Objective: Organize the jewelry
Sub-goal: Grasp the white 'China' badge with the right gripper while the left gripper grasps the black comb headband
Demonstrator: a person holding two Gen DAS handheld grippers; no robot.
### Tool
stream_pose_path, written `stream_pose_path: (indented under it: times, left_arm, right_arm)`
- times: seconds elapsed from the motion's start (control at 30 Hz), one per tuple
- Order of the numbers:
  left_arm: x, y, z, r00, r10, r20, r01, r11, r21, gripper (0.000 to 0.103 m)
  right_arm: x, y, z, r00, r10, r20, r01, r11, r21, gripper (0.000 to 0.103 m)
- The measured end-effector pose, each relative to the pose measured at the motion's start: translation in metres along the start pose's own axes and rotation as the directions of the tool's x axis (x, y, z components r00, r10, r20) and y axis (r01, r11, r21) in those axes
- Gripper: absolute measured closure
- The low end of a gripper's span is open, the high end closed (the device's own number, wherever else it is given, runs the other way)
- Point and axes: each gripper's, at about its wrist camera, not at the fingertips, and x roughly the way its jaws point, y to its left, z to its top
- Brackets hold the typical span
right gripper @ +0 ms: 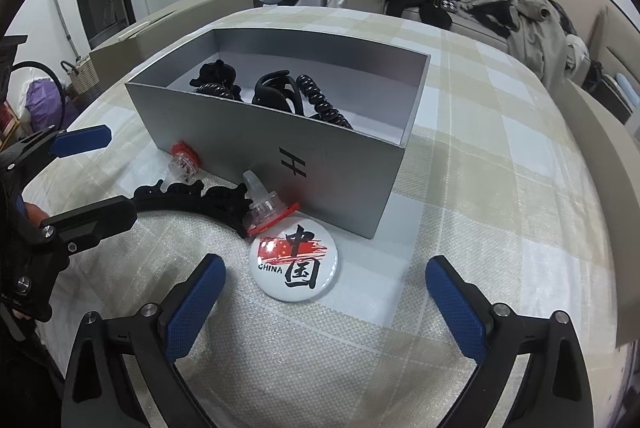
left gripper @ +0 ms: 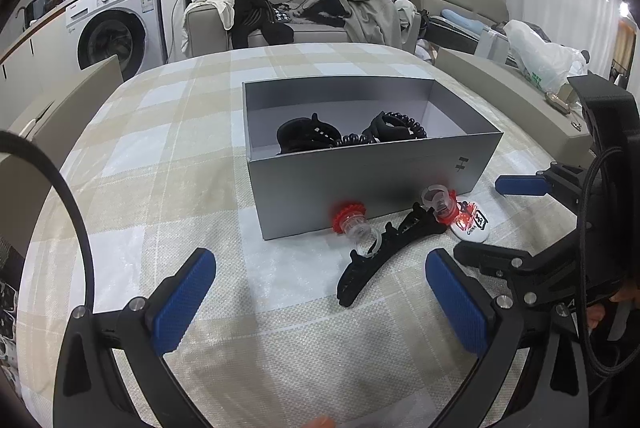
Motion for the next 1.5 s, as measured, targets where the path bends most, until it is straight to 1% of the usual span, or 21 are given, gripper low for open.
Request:
stream_pose_path:
  times: [0.07,0.13,0.17,0.23,0.27,0.3,0.33,0.5,0.6,0.77,0.93,1.0,1.03,1.07,1.1,1.13,1.17,1.2,1.27,1.33,1.5]
  left_arm:
    - [0.0,0.0,0.0,1.0,-0.001,0.0,0.001,1.0,0.0,0.001]
    - [0.0,0.0,0.0,1.0,-0.001,0.0,0.001,1.0,0.0,0.001]
    - [0.0,0.0,0.0,1.0,-0.001,0.0,0.001,1.0,0.001,0.001]
    - [0.0,0.0,0.0,1.0,-0.001,0.0,0.001,1.0,0.0,0.001]
    - [0.0,0.0,0.0,1.0,-0.001,-0.001,0.001,1.0,0.0,0.001]
    - [0.0,0.0,0.0,1.0,-0.001,-0.002,0.001,1.0,0.0,0.001]
    - [0.0,0.0,0.0,1.0,0.0,-0.004,0.0,1.0,0.0,0.001]
    - [0.002,-0.001,0.0,1.0,0.0,-0.015,0.0,1.0,0.002,0.001]
    - [0.004,-0.001,0.0,1.0,-0.001,-0.031,0.001,1.0,0.003,0.001]
    - [0.009,-0.005,-0.001,0.997,0.018,-0.069,-0.017,1.0,0.011,0.001]
    - [0.015,-0.008,-0.001,0.993,-0.026,-0.112,0.031,0.998,0.046,0.003]
    - [0.014,-0.009,-0.001,0.993,-0.039,-0.11,0.046,0.997,0.061,0.009]
    - [0.015,-0.01,-0.002,0.993,-0.046,-0.112,0.054,0.996,0.067,0.017]
    - [0.015,-0.011,-0.002,0.992,-0.056,-0.114,0.065,0.995,0.075,0.029]
    - [0.015,-0.012,-0.002,0.992,-0.055,-0.116,0.065,0.995,0.081,0.032]
    - [0.014,-0.013,-0.003,0.992,-0.053,-0.112,0.063,0.995,0.083,0.038]
    - [0.013,-0.012,-0.002,0.992,-0.059,-0.108,0.068,0.994,0.084,0.047]
    - [0.011,-0.012,-0.003,0.992,-0.071,-0.102,0.079,0.993,0.083,0.052]
    - [0.01,-0.01,-0.003,0.992,-0.08,-0.095,0.087,0.993,0.078,0.073]
    - [0.009,-0.009,-0.003,0.99,-0.103,-0.093,0.109,0.991,0.072,0.085]
    - [0.006,-0.014,-0.007,0.984,-0.147,-0.097,0.156,0.983,0.094,0.09]
  right_arm:
    - [-0.002,0.0,0.0,1.0,0.001,0.012,-0.001,1.0,0.0,0.017]
    - [-0.004,0.001,0.0,1.0,0.006,0.023,-0.006,1.0,-0.007,0.031]
    - [-0.005,0.002,-0.001,1.0,0.009,0.026,-0.008,1.0,-0.011,0.034]
    - [-0.006,0.004,-0.002,0.999,0.018,0.034,-0.018,1.0,-0.022,0.046]
    - [-0.007,0.006,-0.002,0.999,0.022,0.039,-0.021,0.999,-0.028,0.049]
    - [-0.008,0.007,-0.003,0.999,0.027,0.043,-0.025,0.999,-0.035,0.058]
    - [-0.008,0.009,-0.003,0.999,0.027,0.047,-0.025,0.999,-0.042,0.061]
    - [-0.009,0.008,-0.004,0.997,0.05,0.05,-0.048,0.998,-0.04,0.062]
    - [-0.012,0.004,-0.005,0.995,0.081,0.055,-0.08,0.997,-0.017,0.061]
    - [-0.022,-0.004,-0.01,0.982,0.162,0.1,-0.164,0.986,0.011,0.061]
    - [-0.024,-0.007,-0.011,0.979,0.174,0.109,-0.178,0.983,0.034,0.061]
    - [-0.024,-0.007,-0.011,0.978,0.178,0.108,-0.182,0.983,0.031,0.061]
    - [-0.024,-0.006,-0.011,0.978,0.179,0.108,-0.183,0.983,0.028,0.061]
    - [-0.025,-0.006,-0.011,0.978,0.178,0.109,-0.182,0.983,0.026,0.061]
    - [-0.025,-0.005,-0.012,0.978,0.18,0.109,-0.184,0.983,0.025,0.061]
    - [-0.025,-0.006,-0.012,0.977,0.183,0.109,-0.187,0.982,0.025,0.061]
    - [-0.025,-0.007,-0.013,0.977,0.183,0.11,-0.187,0.982,0.026,0.061]
    - [-0.025,-0.007,-0.013,0.977,0.185,0.111,-0.189,0.982,0.027,0.061]
    - [-0.025,-0.008,-0.012,0.976,0.187,0.112,-0.191,0.981,0.03,0.061]
    - [-0.025,-0.008,-0.013,0.975,0.191,0.112,-0.195,0.98,0.03,0.061]
    - [-0.026,-0.009,-0.013,0.974,0.194,0.12,-0.2,0.979,0.037,0.061]
